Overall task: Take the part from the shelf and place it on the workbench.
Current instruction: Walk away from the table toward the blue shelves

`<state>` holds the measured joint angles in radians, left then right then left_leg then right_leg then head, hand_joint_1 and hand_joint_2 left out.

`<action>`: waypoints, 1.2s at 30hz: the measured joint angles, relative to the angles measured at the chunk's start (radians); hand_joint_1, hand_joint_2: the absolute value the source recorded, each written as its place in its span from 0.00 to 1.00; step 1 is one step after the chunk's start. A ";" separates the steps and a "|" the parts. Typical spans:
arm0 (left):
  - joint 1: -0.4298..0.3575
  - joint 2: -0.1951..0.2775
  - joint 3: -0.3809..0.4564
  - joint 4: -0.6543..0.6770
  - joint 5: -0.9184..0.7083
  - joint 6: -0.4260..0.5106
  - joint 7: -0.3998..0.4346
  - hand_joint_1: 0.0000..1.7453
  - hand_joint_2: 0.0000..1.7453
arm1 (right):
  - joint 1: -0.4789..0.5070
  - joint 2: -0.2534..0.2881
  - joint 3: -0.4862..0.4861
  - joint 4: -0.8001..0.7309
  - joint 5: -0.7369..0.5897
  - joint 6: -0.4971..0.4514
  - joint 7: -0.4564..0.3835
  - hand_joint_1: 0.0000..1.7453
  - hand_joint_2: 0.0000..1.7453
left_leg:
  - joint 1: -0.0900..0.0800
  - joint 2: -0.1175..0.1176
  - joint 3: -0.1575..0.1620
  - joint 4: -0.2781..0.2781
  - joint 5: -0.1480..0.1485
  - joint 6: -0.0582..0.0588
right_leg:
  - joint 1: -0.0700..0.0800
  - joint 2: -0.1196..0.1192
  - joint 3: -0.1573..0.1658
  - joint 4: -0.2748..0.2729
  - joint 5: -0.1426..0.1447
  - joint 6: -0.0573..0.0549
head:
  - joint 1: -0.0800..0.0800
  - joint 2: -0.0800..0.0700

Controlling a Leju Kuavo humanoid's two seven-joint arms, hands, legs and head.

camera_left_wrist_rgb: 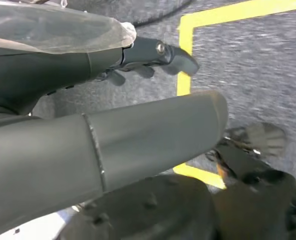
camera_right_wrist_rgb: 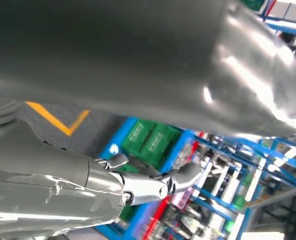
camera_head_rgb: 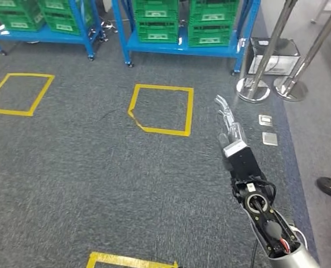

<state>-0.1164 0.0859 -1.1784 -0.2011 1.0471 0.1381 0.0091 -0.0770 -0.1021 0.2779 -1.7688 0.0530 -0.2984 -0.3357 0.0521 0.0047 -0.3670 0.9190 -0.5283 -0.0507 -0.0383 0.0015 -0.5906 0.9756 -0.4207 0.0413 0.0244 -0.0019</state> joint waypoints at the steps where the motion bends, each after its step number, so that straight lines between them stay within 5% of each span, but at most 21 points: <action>1: -0.003 -0.003 0.000 0.000 0.000 0.000 0.000 0.00 0.00 | -0.003 0.000 0.000 -0.001 0.000 0.000 -0.001 0.00 0.00 | 0.005 0.000 -0.022 0.053 0.025 -0.004 | 0.002 0.003 0.021 -0.009 -0.009 -0.012 | -0.003 0.000; 3: -0.009 -0.006 0.000 0.000 0.000 0.000 0.000 0.00 0.00 | -0.008 0.000 -0.001 -0.002 0.000 0.000 -0.002 0.00 0.00 | 0.006 0.000 -0.126 0.205 0.059 -0.004 | 0.005 0.007 0.065 -0.031 -0.026 -0.032 | -0.011 0.000; 5: -0.008 -0.007 0.000 0.000 0.000 0.001 -0.001 0.00 0.00 | -0.008 0.000 0.000 -0.001 0.000 0.002 -0.004 0.00 0.00 | -0.001 -0.001 -0.238 0.313 0.007 0.000 | 0.008 0.010 0.100 -0.043 -0.043 -0.040 | -0.017 0.000; 7: -0.004 -0.007 0.000 0.000 0.001 0.006 -0.002 0.00 0.00 | -0.008 0.000 0.000 -0.001 0.000 0.004 -0.005 0.00 0.00 | -0.007 -0.001 -0.306 0.319 -0.072 0.005 | 0.009 0.019 0.136 -0.047 -0.062 -0.040 | -0.021 0.000; 8: -0.002 -0.006 0.000 0.000 0.001 0.008 -0.003 0.00 0.00 | -0.008 0.000 0.000 -0.001 0.000 0.004 -0.006 0.00 0.00 | -0.009 -0.001 -0.320 0.286 -0.086 0.008 | 0.009 0.024 0.153 -0.047 -0.073 -0.038 | -0.022 0.000; 9: 0.000 -0.005 0.000 0.000 0.003 0.011 -0.004 0.00 0.00 | -0.008 0.000 0.000 -0.001 0.000 0.005 -0.007 0.00 0.00 | -0.010 -0.001 -0.325 0.233 -0.067 0.012 | 0.009 0.029 0.170 -0.048 -0.087 -0.036 | -0.024 0.000; 11: 0.004 -0.003 0.000 0.000 0.005 0.016 -0.004 0.00 0.00 | -0.008 0.000 0.000 -0.001 0.000 0.006 -0.008 0.00 0.00 | -0.011 -0.001 -0.320 0.108 0.063 0.017 | 0.010 0.035 0.191 -0.047 -0.116 -0.026 | -0.026 0.000; 13: 0.005 -0.003 0.000 0.000 0.008 0.019 -0.005 0.00 0.00 | -0.009 0.000 0.000 0.000 0.000 0.008 -0.008 0.00 0.00 | -0.016 0.000 -0.314 0.047 0.170 0.020 | 0.015 0.040 0.201 -0.046 -0.147 -0.014 | -0.025 0.000; 17: -0.001 -0.006 0.000 0.000 0.011 0.021 -0.004 0.00 0.00 | -0.011 -0.001 0.000 0.001 0.000 0.013 -0.010 0.00 0.00 | -0.021 -0.003 -0.299 0.050 0.180 0.037 | 0.012 0.030 0.218 -0.032 -0.195 0.002 | -0.013 0.000; 19: -0.003 -0.006 0.000 0.000 0.012 0.024 -0.003 0.00 0.00 | -0.012 -0.001 0.000 0.001 0.000 0.015 -0.010 0.00 0.00 | -0.026 -0.003 -0.284 0.047 0.168 0.054 | 0.013 0.012 0.155 0.090 -0.248 0.005 | 0.003 0.000; 21: -0.003 -0.005 0.000 0.000 0.013 0.027 -0.003 0.00 0.00 | -0.010 -0.001 0.000 0.001 0.000 0.015 -0.010 0.00 0.00 | -0.036 -0.002 -0.269 0.047 0.152 0.065 | 0.018 0.007 0.058 0.238 -0.289 0.002 | 0.015 0.000; 23: -0.002 -0.005 0.000 0.000 0.013 0.027 -0.003 0.00 0.00 | -0.008 -0.001 0.000 0.001 0.000 0.015 -0.010 0.00 0.00 | -0.047 -0.004 -0.249 0.047 0.136 0.071 | 0.023 0.007 0.008 0.262 -0.252 -0.008 | 0.022 0.000; 25: -0.001 -0.006 0.000 0.000 0.012 0.025 -0.005 0.00 0.00 | -0.008 -0.001 -0.001 0.001 0.000 0.014 -0.010 0.00 0.00 | -0.056 -0.006 -0.225 0.046 0.120 0.074 | 0.034 0.007 0.026 0.144 -0.147 -0.029 | 0.029 0.000; 27: -0.001 -0.009 0.000 0.000 0.010 0.023 -0.009 0.00 0.00 | -0.008 -0.001 -0.001 0.001 0.000 0.013 -0.011 0.00 0.00 | -0.059 -0.007 -0.212 0.045 0.110 0.075 | 0.045 0.006 0.053 0.036 -0.076 -0.049 | 0.034 0.000; 31: -0.001 -0.010 0.000 0.000 0.010 0.022 -0.010 0.00 0.00 | -0.008 -0.001 -0.001 0.001 0.000 0.013 -0.011 0.00 0.00 | -0.058 -0.007 -0.211 0.044 0.107 0.076 | 0.049 0.005 0.058 0.012 -0.065 -0.057 | 0.034 0.000; 33: -0.003 -0.009 0.000 0.000 0.007 0.021 -0.013 0.00 0.00 | -0.008 -0.001 -0.002 0.001 0.000 0.012 -0.012 0.00 0.00 | -0.061 -0.009 -0.213 0.060 0.093 0.064 | 0.046 0.004 0.072 -0.002 -0.067 -0.061 | 0.026 0.000; 36: -0.005 -0.007 0.000 0.000 0.002 0.019 -0.017 0.00 0.00 | -0.007 -0.001 -0.003 0.000 0.000 0.011 -0.015 0.00 0.00 | -0.056 -0.009 -0.293 0.225 0.017 0.032 | 0.033 0.007 0.114 -0.032 -0.071 -0.070 | 0.004 0.000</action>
<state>-0.1209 0.0786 -1.1780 -0.2010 1.0486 0.1574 -0.0076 -0.0840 -0.1034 0.2749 -1.7683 0.0534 -0.2876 -0.3511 -0.0042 -0.0044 -0.6597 1.1442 -0.5118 -0.0189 -0.0054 0.0080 -0.4766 0.9437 -0.4921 -0.0288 0.0282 -0.0019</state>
